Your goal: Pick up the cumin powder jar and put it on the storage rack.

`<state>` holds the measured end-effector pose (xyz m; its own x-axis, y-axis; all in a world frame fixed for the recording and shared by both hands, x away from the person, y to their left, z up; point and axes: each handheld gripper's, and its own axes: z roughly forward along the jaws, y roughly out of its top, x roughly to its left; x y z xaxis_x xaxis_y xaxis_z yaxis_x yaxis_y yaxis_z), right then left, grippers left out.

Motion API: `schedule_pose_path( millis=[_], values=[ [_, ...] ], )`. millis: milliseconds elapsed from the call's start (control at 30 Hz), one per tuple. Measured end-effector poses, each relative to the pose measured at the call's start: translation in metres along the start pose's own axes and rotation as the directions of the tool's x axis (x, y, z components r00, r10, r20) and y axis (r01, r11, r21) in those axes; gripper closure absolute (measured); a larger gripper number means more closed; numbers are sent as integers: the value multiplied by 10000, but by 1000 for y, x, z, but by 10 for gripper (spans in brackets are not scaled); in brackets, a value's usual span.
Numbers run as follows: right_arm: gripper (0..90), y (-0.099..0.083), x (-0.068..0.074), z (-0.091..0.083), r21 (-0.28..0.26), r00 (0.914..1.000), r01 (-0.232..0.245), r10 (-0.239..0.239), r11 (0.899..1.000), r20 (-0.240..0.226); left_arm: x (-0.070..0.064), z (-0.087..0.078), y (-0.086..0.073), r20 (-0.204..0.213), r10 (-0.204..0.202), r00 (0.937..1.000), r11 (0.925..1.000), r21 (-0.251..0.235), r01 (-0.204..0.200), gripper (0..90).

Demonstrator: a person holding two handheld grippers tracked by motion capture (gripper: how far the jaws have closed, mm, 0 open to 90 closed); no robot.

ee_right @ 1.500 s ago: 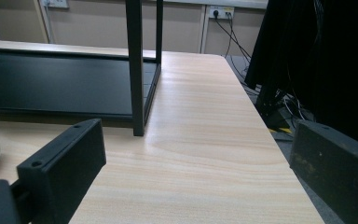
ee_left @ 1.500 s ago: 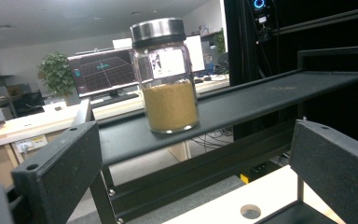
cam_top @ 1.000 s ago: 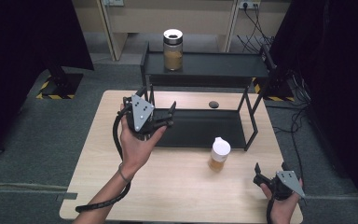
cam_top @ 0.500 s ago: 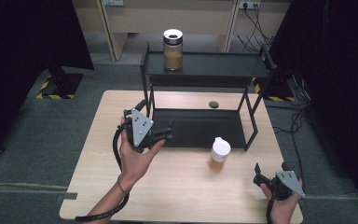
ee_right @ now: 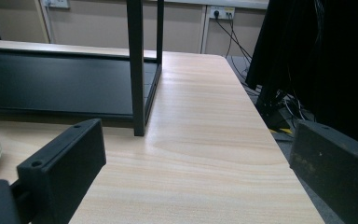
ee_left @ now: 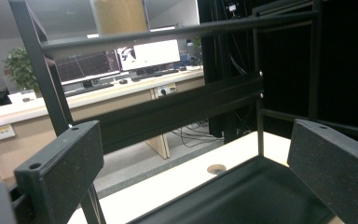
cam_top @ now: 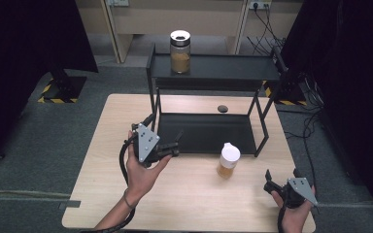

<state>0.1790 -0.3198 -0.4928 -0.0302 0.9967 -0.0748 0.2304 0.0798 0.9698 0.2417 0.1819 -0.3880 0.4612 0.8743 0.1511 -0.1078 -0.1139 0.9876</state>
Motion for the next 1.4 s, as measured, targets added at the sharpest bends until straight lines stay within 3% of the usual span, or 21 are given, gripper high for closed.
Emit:
schedule_pose_path(
  millis=[900,1400],
  values=[
    [37,0,0,0,10,10000,44,-44,10000,-6,-18,-16,-57,310,-165,9994,9985,532,149,26],
    [37,0,1,0,-3,10000,95,-95,10000,8,-24,-23,-90,470,-499,9976,9893,1397,429,26]
  ],
)
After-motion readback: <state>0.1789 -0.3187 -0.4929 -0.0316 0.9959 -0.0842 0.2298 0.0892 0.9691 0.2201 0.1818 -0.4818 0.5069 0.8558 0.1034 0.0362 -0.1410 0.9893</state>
